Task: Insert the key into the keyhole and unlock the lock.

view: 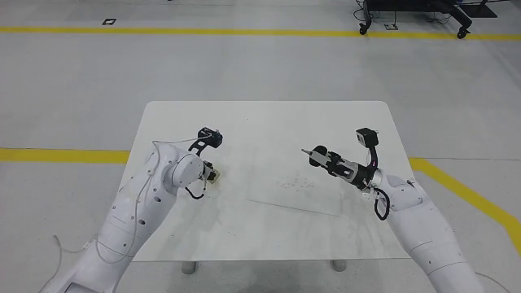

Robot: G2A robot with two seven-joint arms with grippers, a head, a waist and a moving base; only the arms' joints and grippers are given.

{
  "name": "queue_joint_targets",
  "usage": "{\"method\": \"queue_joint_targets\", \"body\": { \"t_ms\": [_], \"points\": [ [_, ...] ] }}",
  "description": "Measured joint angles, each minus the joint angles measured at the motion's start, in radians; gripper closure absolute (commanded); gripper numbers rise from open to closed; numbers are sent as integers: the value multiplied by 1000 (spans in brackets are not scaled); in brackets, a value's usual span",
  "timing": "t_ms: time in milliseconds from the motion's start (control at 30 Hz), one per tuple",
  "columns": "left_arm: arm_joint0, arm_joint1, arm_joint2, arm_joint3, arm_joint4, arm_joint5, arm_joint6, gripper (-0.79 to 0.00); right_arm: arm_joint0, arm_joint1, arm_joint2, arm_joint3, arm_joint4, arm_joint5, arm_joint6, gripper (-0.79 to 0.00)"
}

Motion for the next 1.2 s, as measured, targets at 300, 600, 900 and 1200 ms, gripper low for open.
{"method": "queue_joint_targets", "body": {
  "t_ms": [300,600,900,1200],
  "points": [
    [31,4,-84,-23,-112,-27,201,0,0,0,0,0,0,0,0,0],
    [-12,-33,-116,134,-519,-210,545,0,0,0,0,0,0,0,0,0],
    [-6,-37,-122,155,-561,-227,560,0,0,-1,-2,-2,1,3,-3,0],
    [-78,-87,-108,402,-1249,-263,359,0,121,-69,-187,120,165,34,-107,0]
  ]
}}
